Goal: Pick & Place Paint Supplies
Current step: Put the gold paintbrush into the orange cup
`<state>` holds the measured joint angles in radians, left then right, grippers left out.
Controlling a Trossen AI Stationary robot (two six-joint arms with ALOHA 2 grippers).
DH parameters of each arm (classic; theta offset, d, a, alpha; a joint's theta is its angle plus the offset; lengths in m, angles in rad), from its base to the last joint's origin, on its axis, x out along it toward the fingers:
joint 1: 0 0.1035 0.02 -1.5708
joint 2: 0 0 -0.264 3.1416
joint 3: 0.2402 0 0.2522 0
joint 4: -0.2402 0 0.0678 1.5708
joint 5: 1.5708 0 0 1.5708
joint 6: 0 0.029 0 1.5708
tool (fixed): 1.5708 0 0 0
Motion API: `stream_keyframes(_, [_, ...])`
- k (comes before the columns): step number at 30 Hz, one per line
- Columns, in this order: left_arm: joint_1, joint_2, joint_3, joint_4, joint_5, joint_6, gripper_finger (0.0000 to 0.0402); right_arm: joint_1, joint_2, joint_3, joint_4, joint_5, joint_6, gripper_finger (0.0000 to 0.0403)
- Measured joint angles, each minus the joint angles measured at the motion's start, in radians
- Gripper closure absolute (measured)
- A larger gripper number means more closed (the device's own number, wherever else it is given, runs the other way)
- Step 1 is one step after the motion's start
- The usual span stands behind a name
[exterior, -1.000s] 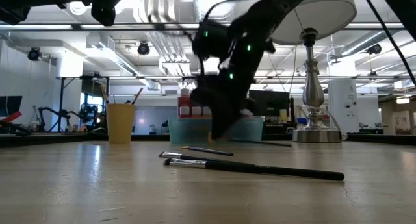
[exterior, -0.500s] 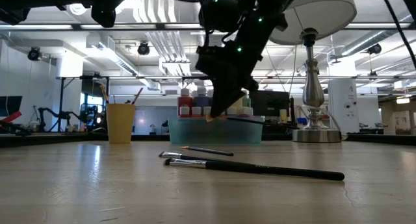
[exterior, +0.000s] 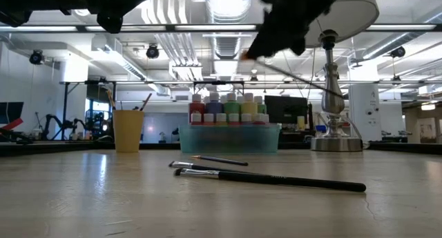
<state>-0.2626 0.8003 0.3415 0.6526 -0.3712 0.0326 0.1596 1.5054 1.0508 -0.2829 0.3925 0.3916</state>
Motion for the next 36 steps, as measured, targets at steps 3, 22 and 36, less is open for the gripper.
stream_keyframes(3, [0.001, 0.008, 0.0, 0.002, 0.0, 0.0, 0.0255, 0.047, -0.115, -0.122, 0.224, 0.034, -0.043, 0.0395])
stream_keyframes(22, [0.005, 0.285, 0.07, 0.291, 0.005, 0.03, 0.0254, 0.138, -0.242, -0.514, 1.311, -0.218, -0.555, 0.0395])
stream_keyframes(36, [0.006, 0.602, 0.481, 0.063, -0.024, 0.087, 0.0179, 0.144, -0.242, -0.506, 1.289, -0.218, -0.603, 0.0395])
